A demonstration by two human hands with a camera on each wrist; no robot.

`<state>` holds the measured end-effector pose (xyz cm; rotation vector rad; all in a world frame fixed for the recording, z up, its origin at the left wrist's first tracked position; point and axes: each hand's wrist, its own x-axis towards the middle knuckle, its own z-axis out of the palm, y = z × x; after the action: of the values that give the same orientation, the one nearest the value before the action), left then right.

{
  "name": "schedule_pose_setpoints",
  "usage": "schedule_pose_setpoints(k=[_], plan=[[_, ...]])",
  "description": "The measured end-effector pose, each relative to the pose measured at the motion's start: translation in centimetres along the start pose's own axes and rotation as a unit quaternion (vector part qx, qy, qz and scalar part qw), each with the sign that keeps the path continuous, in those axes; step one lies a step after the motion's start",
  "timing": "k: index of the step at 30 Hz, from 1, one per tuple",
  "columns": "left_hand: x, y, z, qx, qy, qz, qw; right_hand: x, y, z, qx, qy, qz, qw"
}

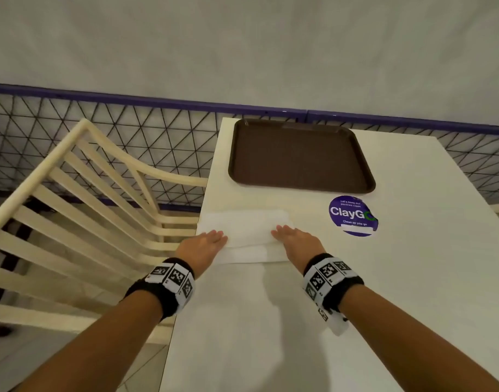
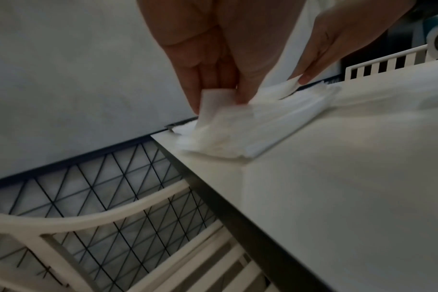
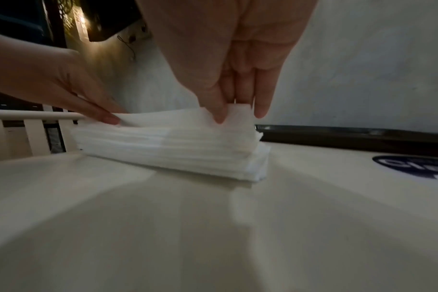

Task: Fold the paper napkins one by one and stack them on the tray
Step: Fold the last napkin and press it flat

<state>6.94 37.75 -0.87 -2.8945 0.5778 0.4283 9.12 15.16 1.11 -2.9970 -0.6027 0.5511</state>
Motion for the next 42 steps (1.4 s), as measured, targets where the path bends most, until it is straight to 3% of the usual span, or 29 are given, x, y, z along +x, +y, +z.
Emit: schedule_pose_setpoints(k=[3, 4, 9, 12, 14, 16, 18, 20, 23, 26, 32, 37, 42], plan=[[-0.1, 0.3, 1.2, -0.030, 0.032, 0.004, 0.999, 0.0, -0.2, 0.9, 0.015, -0.021, 0.000, 1.000], [0.0, 0.4, 1.4, -0.044, 0.077, 0.011, 0.996, 0.0, -0.2, 1.0, 0.020, -0.023, 0.000, 1.000], [0.3, -0.1, 2.0, -0.038, 0.107, 0.045, 0.993, -0.2, -0.2, 1.1, 0.022, -0.015, 0.004, 1.000], [-0.2, -0.1, 2.1, -0.049, 0.162, 0.071, 0.983, -0.6, -0.5, 1.5, 0.010, -0.043, -0.005, 0.999], [-0.4, 0.2, 2.0, -0.096, 0.128, 0.053, 0.986, -0.8, -0.7, 1.6, 0.009, -0.056, -0.011, 0.998], [-0.6, 0.4, 1.8, -0.084, 0.020, 0.017, 0.996, -1.0, -0.9, 1.4, 0.000, -0.064, -0.018, 0.998], [-0.8, 0.3, 1.1, -0.089, -0.018, 0.007, 0.996, -1.1, -1.0, 0.9, -0.025, -0.077, -0.024, 0.996], [-0.8, 0.4, 0.6, -0.104, -0.009, -0.007, 0.995, -0.9, -1.0, 0.2, -0.029, -0.077, -0.020, 0.996], [-1.2, 0.6, 0.5, -0.115, 0.059, -0.008, 0.992, -0.4, -1.1, -1.1, 0.021, -0.042, 0.011, 0.999], [-1.8, 1.2, 0.1, -0.113, 0.105, -0.010, 0.988, 0.1, -1.7, -2.1, 0.038, -0.029, -0.005, 0.999], [-1.1, 2.6, -0.3, -0.052, 0.018, -0.006, 0.998, 0.8, -3.1, -1.4, -0.026, -0.099, -0.062, 0.993], [-0.2, 2.3, -0.5, -0.085, 0.002, -0.038, 0.996, 1.1, -1.6, -0.3, 0.025, -0.128, -0.052, 0.990], [0.2, 1.6, -0.4, -0.099, -0.004, -0.051, 0.994, 1.4, -1.2, -0.8, 0.006, -0.119, -0.082, 0.990]])
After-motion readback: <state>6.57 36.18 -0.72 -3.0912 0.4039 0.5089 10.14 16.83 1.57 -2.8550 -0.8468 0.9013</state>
